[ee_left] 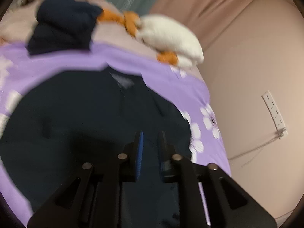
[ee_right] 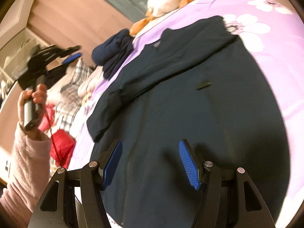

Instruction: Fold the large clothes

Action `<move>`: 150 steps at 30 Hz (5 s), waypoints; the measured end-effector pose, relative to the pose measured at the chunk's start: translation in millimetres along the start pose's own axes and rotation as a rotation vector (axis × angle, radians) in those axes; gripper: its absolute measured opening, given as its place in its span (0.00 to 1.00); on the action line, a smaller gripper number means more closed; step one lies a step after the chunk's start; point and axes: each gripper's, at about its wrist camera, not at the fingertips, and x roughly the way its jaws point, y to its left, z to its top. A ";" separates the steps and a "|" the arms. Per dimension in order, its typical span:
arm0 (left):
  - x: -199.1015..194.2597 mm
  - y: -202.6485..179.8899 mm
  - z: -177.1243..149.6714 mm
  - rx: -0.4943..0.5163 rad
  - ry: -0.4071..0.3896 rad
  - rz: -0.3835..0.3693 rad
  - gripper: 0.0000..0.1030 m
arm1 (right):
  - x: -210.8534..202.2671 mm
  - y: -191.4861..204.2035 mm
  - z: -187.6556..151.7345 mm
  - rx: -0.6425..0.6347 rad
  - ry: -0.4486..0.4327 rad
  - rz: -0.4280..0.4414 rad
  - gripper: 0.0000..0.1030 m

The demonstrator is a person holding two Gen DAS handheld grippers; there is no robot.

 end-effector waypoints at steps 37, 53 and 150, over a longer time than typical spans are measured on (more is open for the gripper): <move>-174.1 258.1 -162.2 -0.427 -0.251 0.174 0.93 | 285.5 142.6 96.3 -0.246 0.443 0.122 0.33; -191.0 255.8 -169.6 -0.432 -0.264 0.168 0.93 | 192.4 246.5 140.9 -0.417 0.076 0.245 0.06; 117.9 169.8 4.9 0.184 0.082 0.383 0.32 | 161.8 -41.3 201.0 -0.291 -0.040 -0.477 0.23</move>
